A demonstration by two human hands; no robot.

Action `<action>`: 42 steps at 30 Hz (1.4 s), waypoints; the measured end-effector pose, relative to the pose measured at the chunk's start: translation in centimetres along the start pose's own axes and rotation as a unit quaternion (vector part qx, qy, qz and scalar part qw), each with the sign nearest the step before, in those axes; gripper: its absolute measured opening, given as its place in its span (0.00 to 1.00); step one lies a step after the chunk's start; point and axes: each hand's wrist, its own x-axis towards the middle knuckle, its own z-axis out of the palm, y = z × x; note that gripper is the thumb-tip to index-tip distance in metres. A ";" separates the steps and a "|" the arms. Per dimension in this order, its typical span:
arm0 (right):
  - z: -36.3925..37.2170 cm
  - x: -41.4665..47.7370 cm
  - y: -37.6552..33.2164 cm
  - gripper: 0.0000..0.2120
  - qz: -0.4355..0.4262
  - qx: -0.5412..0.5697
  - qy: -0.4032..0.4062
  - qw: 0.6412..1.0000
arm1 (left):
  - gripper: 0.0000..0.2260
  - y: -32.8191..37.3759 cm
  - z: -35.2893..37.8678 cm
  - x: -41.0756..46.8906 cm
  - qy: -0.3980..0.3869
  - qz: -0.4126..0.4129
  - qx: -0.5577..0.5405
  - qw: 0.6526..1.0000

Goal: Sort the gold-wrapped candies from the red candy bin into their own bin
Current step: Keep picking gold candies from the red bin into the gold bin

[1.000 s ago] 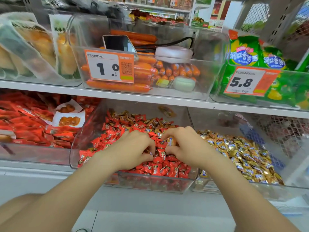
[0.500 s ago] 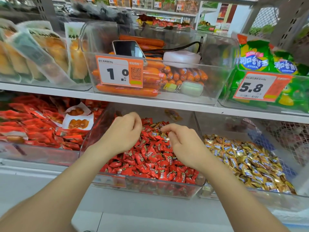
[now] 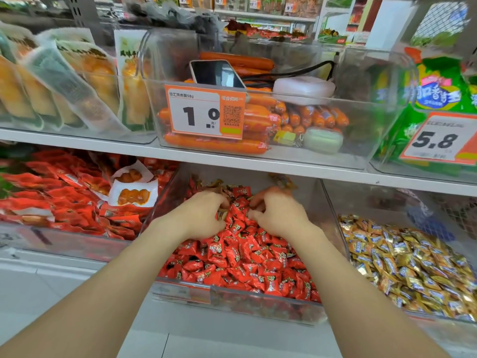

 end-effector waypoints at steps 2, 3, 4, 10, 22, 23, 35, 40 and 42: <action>0.0 0.5 -0.1 0.17 0.014 0.006 -0.018 1.000 | 0.19 -0.4 0.0 0.4 0.020 -0.017 -0.007 1.000; -0.1 0.7 -0.1 0.16 0.018 0.012 -0.026 0.999 | 0.16 -0.5 0.0 0.5 0.028 -0.029 -0.011 0.999; -0.2 0.9 0.0 0.14 0.019 0.018 -0.033 0.999 | 0.14 -0.5 0.0 0.5 0.036 -0.037 -0.013 0.999; -1.6 -0.2 0.3 0.10 0.031 0.065 -0.053 0.996 | 0.11 0.2 -0.8 -0.5 0.057 -0.036 -0.057 0.996; -1.2 -0.9 -0.1 0.09 0.053 0.225 0.051 0.972 | 0.14 -1.2 0.1 2.5 0.171 -0.056 -0.058 0.982; -0.9 -0.6 0.0 0.09 0.047 0.244 0.055 0.967 | 0.20 -1.8 0.2 3.0 0.152 -0.047 -0.048 0.986; 2.0 3.5 -1.8 0.31 -0.094 0.022 0.035 0.995 | 0.25 -1.3 0.9 5.9 0.056 -0.120 0.045 0.990; 1.8 5.2 -3.3 0.29 -0.061 0.046 -0.076 0.994 | 0.12 -0.8 0.5 6.3 0.010 -0.127 -0.053 0.990; 1.3 5.5 -3.1 0.29 -0.054 0.073 -0.105 0.990 | 0.13 -0.4 0.5 6.2 -0.014 -0.112 -0.081 0.990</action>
